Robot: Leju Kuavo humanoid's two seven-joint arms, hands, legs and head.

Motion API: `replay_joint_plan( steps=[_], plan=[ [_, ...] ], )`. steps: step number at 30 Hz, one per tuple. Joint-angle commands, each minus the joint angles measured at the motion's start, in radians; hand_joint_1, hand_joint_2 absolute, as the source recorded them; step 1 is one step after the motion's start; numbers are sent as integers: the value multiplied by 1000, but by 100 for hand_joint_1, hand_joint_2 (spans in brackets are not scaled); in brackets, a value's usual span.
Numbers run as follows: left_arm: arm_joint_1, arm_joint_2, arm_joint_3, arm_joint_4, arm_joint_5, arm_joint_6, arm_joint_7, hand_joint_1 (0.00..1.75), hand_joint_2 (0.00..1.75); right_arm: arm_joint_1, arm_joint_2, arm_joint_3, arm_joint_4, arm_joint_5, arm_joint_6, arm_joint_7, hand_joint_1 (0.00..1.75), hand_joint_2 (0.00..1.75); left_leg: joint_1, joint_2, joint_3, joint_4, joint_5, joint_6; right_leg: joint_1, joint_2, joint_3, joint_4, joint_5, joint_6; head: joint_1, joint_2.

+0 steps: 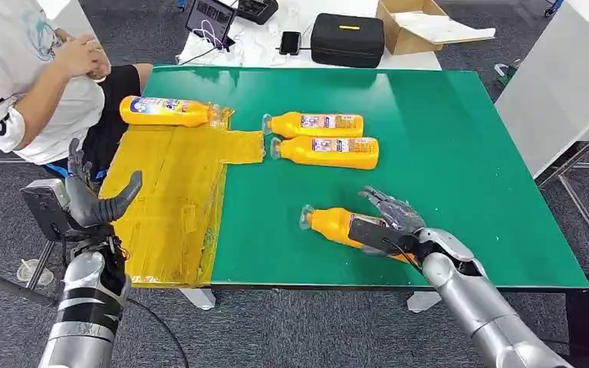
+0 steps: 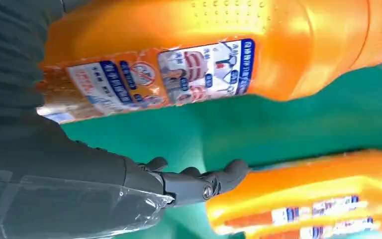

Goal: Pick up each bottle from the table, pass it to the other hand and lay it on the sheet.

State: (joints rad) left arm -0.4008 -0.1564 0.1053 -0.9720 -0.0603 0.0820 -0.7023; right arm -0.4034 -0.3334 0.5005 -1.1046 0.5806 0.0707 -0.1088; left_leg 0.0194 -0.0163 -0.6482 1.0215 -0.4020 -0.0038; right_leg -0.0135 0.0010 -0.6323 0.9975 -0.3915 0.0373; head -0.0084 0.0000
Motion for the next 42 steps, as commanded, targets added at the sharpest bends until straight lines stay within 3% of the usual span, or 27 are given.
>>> replay_joint_plan(
  steps=[1, 4, 21, 29, 30, 31, 32, 42],
  plan=[
    [-10, 7, -7, 59, -3, -10, 4, 0, 175, 20, -7, -4, -67, 29, -16, 32, 0, 175, 0, 2, 3, -1, -1, 1, 0, 1, 3, 0, -1, -1, 0, 0],
    [-24, 10, -13, 101, -9, -21, 4, 0, 175, 21, -34, 19, -44, 9, 74, 34, 0, 175, 0, 1, 3, 0, -1, 1, 0, 0, 2, 0, -1, -1, 0, 0],
    [-48, 6, -31, 172, -25, -31, 4, 0, 175, 12, -49, 78, 23, 24, 121, 33, 0, 175, 0, 1, 4, -1, -1, 1, 1, 0, 4, -1, -1, -1, 0, 0],
    [-50, 7, -27, 180, -20, -41, 4, 0, 175, 25, -114, 95, -32, -2, 172, 70, 0, 175, 0, 0, 2, 0, -1, 1, 0, -1, 2, 0, -1, -1, 0, 0],
    [-51, 6, -28, 182, -21, -43, 4, 0, 175, 23, -120, 97, -32, -5, 180, 71, 40, 175, 0, 0, 3, 0, -1, 1, 0, -1, 3, 0, -1, -1, 0, 0],
    [-51, 5, -29, 185, -22, -44, 4, 0, 175, 24, -123, 99, -32, -10, 186, 70, 162, 175, 0, 0, 2, 0, -1, 1, 0, -1, 2, 0, -1, -1, 0, 0],
    [-54, 3, -30, 194, -21, -48, 4, 0, 175, 25, -131, 104, -33, -15, 197, 69, 175, 175, 0, 0, 3, 0, -1, 1, 0, -1, 3, 0, -1, -1, 0, 0],
    [-56, -1, -28, 206, -18, -53, 4, 0, 175, 39, -149, 106, -49, -30, 205, 64, 175, 175, 0, 0, 2, 0, -1, 1, 0, -1, 2, -1, -1, -1, 0, 0]
  ],
)
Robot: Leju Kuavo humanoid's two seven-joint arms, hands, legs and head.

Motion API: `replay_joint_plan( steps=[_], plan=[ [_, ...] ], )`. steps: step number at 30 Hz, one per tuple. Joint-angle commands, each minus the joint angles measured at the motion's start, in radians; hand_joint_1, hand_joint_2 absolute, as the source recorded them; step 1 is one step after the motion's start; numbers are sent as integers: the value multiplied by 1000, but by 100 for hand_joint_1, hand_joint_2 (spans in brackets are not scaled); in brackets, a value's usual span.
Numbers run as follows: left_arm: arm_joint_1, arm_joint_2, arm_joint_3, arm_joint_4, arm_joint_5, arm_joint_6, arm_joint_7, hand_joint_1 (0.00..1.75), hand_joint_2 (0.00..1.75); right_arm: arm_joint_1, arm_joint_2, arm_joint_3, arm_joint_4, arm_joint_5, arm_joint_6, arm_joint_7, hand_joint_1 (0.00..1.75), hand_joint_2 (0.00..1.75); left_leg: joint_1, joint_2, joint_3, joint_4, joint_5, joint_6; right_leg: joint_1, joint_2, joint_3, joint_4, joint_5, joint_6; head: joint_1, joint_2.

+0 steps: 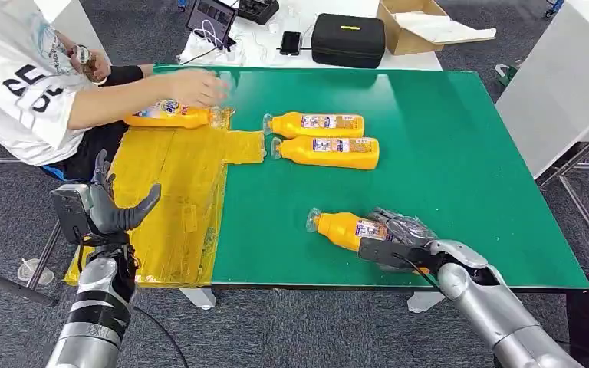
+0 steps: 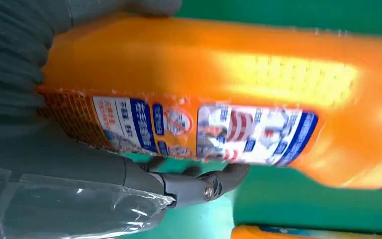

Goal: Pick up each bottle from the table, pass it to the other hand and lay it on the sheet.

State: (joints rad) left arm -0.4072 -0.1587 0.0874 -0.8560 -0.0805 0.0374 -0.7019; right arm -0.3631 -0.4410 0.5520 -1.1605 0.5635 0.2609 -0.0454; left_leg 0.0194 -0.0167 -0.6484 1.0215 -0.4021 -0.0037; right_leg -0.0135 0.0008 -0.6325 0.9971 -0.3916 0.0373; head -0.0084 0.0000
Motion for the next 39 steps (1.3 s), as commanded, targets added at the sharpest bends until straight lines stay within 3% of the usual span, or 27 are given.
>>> replay_joint_plan(
  steps=[1, 7, 9, 14, 17, 20, 21, 25, 26, 30, 39],
  plan=[
    [-49, 1, -10, 90, 3, -9, 4, 0, 175, -1, -41, 54, 7, -13, 15, 1, 175, 175, 0, 0, 2, 0, 0, 1, 0, -1, 2, 0, -1, -1, 0, 0],
    [-41, -11, -13, 95, 3, -11, 4, 0, 175, 76, -32, -5, -75, -84, -70, -42, 175, 175, 0, 0, 5, -1, -2, 1, 0, -1, 5, -1, -2, -1, 0, 0],
    [-34, -16, -14, 86, 2, -10, 4, 0, 175, 112, 28, -52, -98, -95, -134, -66, 175, 175, 0, 0, 2, -1, 0, 0, 1, -1, 2, -1, -1, -1, 0, 0],
    [4, -48, -4, 57, 35, -57, 4, 0, 175, 182, 325, -228, -175, -29, -487, -223, 175, 175, 1, 6, 4, -2, -2, 0, 2, 5, 3, -2, 0, -2, 0, 0],
    [25, -67, -16, 22, 63, -89, 12, 0, 175, 198, 408, -281, -220, -9, -599, -301, 175, 175, 1, 11, 11, -3, -5, 0, 2, 8, 8, -1, -3, -5, -1, 0],
    [53, -86, -54, -35, 130, -167, 68, 0, 175, 222, 473, -338, -282, -9, -762, -436, 175, 175, 2, 3, 1, 0, -2, 0, 3, 1, 0, 0, -1, -2, 0, 0],
    [59, -91, -66, -51, 149, -184, 83, 0, 175, 230, 485, -347, -298, -25, -775, -452, 175, 175, 2, 5, 7, 0, -4, 1, 3, 2, 5, 0, -4, -3, -1, 0],
    [78, -90, -107, -83, 241, -265, 145, 0, 175, 251, 507, -377, -336, -6, -867, -517, 175, 175, 1, 1, 1, 0, -2, 1, 2, 0, 0, 1, -2, -1, 0, 0],
    [89, -79, -140, -85, 374, -411, 226, 0, 175, 262, 514, -393, -348, 2, -904, -556, 175, 175, 1, 3, 3, 0, -3, 1, 2, 1, 2, 0, -3, -2, 0, 0],
    [132, -40, -213, -106, 526, -560, 282, 0, 175, 272, 521, -418, -300, -37, -880, -605, 175, 175, 0, 2, 3, -1, -2, 1, 1, 0, 3, 0, -3, -2, 0, 0],
    [198, 8, -341, -203, 668, -688, 324, 0, 175, 246, 558, -368, -115, -149, -747, -653, 175, 175, 1, 3, 2, -2, -2, 0, 2, 2, 1, -1, -1, -2, 0, 0]
  ],
)
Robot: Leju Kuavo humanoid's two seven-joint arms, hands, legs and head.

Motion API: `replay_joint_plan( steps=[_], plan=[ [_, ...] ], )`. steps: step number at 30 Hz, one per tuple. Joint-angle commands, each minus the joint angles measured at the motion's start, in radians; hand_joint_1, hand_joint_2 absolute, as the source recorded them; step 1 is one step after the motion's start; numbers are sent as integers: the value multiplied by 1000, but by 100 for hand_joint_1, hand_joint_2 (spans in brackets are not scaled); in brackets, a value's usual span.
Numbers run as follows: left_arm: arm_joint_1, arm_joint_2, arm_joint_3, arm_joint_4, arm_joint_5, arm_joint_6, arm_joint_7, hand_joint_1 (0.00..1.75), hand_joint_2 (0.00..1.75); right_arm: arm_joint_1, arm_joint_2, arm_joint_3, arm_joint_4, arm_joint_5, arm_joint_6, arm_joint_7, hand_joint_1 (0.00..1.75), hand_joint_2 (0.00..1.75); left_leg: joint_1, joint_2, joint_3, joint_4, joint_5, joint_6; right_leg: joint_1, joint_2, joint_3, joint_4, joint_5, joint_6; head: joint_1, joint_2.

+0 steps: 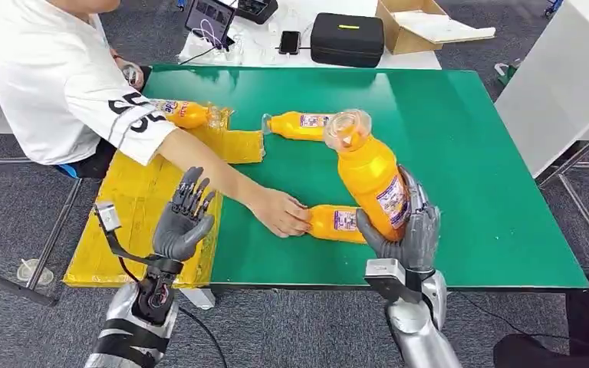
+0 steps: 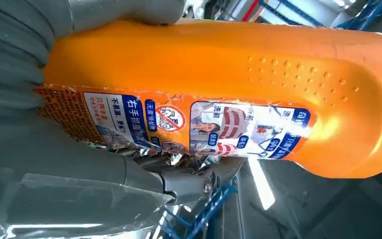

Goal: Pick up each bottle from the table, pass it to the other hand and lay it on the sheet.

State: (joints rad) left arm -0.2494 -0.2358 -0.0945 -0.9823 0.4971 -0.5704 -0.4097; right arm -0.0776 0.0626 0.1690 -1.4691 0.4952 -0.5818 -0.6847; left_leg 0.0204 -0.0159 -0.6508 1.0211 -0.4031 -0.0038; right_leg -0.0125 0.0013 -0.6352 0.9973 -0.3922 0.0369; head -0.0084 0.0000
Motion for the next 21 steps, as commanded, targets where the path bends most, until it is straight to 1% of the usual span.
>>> replay_joint_plan(
  steps=[1, 2, 5, 8, 9, 10, 11, 12, 13, 14, 15, 16, 17, 18, 19, 21],
  plan=[
    [43, 86, -171, -89, 100, -83, 32, 0, 175, -50, 61, 35, 227, -69, 79, -13, 175, 175, 0, 5, 6, -2, -2, 1, 1, 4, 5, -2, -1, -2, 0, 0],
    [43, 86, -171, -89, 100, -83, 32, 0, 175, -50, 61, 35, 227, -69, 79, -13, 175, 175, 1, 5, 5, -1, -2, 1, 1, 4, 4, -2, 0, -1, 0, 0],
    [42, 87, -174, -93, 103, -81, 34, 0, 175, -54, 61, 43, 234, -72, 71, -13, 175, 175, 0, 5, 7, -1, -2, 1, 1, 3, 6, -1, -1, -2, 0, 0],
    [40, 90, -181, -88, 121, -95, 42, 0, 175, -55, 55, 45, 241, -80, 89, -13, 175, 175, 0, 3, 3, -1, -1, 1, 1, 2, 2, -1, 0, -1, 0, 0],
    [40, 96, -194, -90, 129, -107, 47, 0, 175, -60, 60, 53, 247, -89, 104, -13, 173, 175, 0, 4, 5, -1, -2, 1, 1, 3, 5, -1, -1, -1, 0, 0],
    [41, 99, -207, -95, 124, -106, 46, 0, 175, -70, 68, 65, 271, -77, 98, -13, 175, 175, 0, 5, 8, -1, -3, 2, 1, 3, 7, -1, -1, -2, 0, 0],
    [40, 101, -224, -96, 118, -106, 48, 0, 175, -82, 78, 85, 291, -62, 80, -13, 175, 175, 0, 3, 3, -1, -1, 1, 1, 2, 2, -1, 0, -1, 0, 0],
    [37, 105, -239, -95, 93, -93, 38, 0, 175, -95, 85, 108, 311, -58, 72, -13, 175, 175, 0, 5, 5, -1, -2, 1, 1, 4, 4, -1, -1, -2, 0, 0],
    [29, 103, -250, -81, 90, -81, 39, 0, 175, -106, 88, 138, 329, -56, 63, -13, 175, 175, 0, 4, 3, -1, -1, 0, 1, 4, 2, -1, 0, -1, 0, 0],
    [17, 104, -265, -63, 78, -73, 31, 0, 175, -125, 101, 165, 365, -28, 44, -13, 175, 175, 0, 5, 4, -1, -2, 1, 1, 4, 4, -1, 0, -2, 0, 0],
    [3, 103, -277, -39, 66, -63, 30, 0, 175, -136, 111, 192, 379, -28, 55, -13, 175, 175, 0, 5, 3, -1, -1, 0, 1, 4, 2, -1, 0, -1, 0, 0],
    [-13, 100, -287, -12, 64, -63, 25, 0, 175, -152, 120, 218, 414, 7, 36, -13, 175, 175, 0, 6, 5, -1, -2, 0, 1, 5, 4, -1, 0, -2, 0, 0],
    [-32, 96, -298, 21, 60, -58, 25, 0, 175, -168, 140, 239, 448, 22, 31, -13, 175, 175, 0, 4, 3, -1, -1, 0, 1, 3, 2, -1, 0, -1, 0, 0],
    [-40, 94, -303, 39, 56, -49, 25, 0, 175, -178, 148, 259, 470, 34, 32, -13, 175, 175, 0, 5, 5, -1, -1, 0, 1, 4, 4, -1, 0, -2, 0, 0],
    [-57, 93, -315, 71, 42, -39, 25, 0, 175, -197, 164, 283, 513, 70, 8, -13, 175, 175, 1, 4, 3, -1, 0, 0, 1, 3, 2, -1, 0, -1, 0, 0],
    [-77, 89, -323, 117, 48, -37, 28, 0, 175, -217, 181, 314, 562, 91, 3, -13, 175, 175, 0, 6, 7, -2, -1, 0, 2, 4, 5, -1, 0, -2, 0, 0]
  ],
)
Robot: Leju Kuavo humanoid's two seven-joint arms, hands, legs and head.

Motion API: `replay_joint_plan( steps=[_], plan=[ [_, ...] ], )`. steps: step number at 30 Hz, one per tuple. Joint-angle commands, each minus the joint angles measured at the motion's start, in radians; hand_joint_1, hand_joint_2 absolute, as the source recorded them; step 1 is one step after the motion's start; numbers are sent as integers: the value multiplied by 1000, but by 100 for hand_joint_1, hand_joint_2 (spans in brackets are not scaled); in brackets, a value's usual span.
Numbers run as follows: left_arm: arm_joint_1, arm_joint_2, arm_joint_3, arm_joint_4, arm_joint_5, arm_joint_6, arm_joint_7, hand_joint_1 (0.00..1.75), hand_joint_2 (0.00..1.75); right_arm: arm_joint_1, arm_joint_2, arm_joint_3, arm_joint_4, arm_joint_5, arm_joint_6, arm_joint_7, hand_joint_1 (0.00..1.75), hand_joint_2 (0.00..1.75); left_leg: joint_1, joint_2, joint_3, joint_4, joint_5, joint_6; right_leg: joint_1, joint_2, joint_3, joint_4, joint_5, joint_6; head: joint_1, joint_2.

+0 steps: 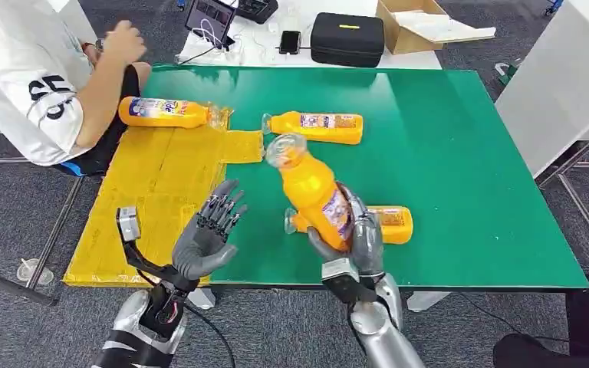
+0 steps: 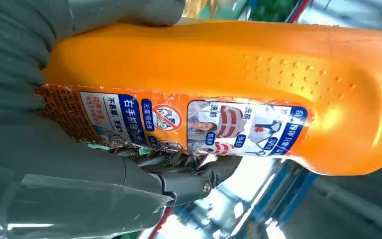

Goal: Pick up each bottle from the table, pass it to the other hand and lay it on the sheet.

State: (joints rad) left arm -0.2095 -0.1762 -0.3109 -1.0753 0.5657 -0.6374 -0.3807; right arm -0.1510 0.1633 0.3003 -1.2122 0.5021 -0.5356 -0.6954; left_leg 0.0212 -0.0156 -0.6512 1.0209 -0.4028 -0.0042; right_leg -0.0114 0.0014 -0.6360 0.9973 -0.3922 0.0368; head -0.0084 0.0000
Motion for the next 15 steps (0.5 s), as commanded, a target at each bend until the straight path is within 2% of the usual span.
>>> replay_joint_plan(
  steps=[1, 8, 11, 15],
  plan=[
    [-117, 31, -106, 212, -21, 30, 0, 0, 175, -142, 86, 186, 307, 85, -42, -2, 175, 175, 0, 4, 5, -1, -1, 1, 1, 3, 4, -1, 0, -1, 0, 0],
    [-153, 13, -104, 292, 6, 18, 2, 0, 175, -181, 118, 247, 441, 96, -29, 6, 175, 175, 0, 2, 6, -1, -1, 1, 0, 1, 5, -1, -1, -1, 0, 0],
    [-150, 4, -87, 285, 51, -12, 11, 0, 175, -179, 129, 261, 487, 89, -13, 6, 175, 175, 0, 2, 7, -2, -2, 1, 0, 1, 7, -2, -2, -2, 0, 0],
    [-127, 4, -74, 237, 116, -37, 44, 0, 175, -182, 131, 259, 530, 68, -4, -1, 175, 175, 0, 1, 3, -1, -1, 0, 0, 0, 2, -1, -1, -1, 0, 0]
  ],
)
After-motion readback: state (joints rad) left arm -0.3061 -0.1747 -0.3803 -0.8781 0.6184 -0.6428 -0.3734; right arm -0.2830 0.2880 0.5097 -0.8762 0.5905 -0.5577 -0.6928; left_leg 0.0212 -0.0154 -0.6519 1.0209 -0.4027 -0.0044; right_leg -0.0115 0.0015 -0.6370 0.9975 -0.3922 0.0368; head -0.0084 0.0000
